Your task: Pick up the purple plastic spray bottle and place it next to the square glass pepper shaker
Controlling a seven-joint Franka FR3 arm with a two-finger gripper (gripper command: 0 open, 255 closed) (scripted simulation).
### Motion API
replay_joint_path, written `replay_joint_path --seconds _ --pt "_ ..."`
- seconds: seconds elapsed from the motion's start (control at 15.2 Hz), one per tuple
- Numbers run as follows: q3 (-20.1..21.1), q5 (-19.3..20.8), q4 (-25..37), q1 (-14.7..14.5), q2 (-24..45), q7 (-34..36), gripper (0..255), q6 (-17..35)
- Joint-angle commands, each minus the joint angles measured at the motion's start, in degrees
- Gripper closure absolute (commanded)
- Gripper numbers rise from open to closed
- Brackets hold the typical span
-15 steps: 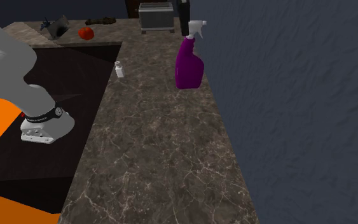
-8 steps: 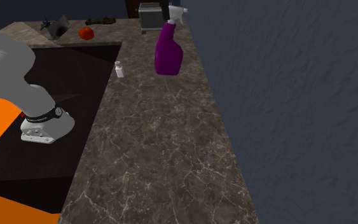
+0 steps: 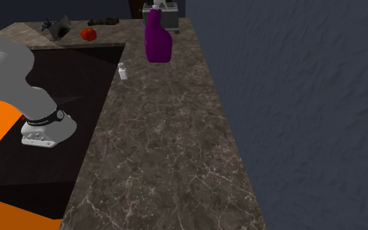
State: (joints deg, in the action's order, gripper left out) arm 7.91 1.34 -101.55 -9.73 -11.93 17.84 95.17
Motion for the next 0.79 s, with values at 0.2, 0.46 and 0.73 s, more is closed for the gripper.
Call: replay_joint_path --seconds 0.2,0.46,0.73 --pt "3.9 -0.79 -0.24 -2.53 -2.95 6.27 255 -2.89" --pt "7.16 -1.51 0.8 -4.42 -4.26 11.29 255 -5.33" --pt "10.66 -2.12 2.94 -6.25 -4.57 16.57 255 -7.87"
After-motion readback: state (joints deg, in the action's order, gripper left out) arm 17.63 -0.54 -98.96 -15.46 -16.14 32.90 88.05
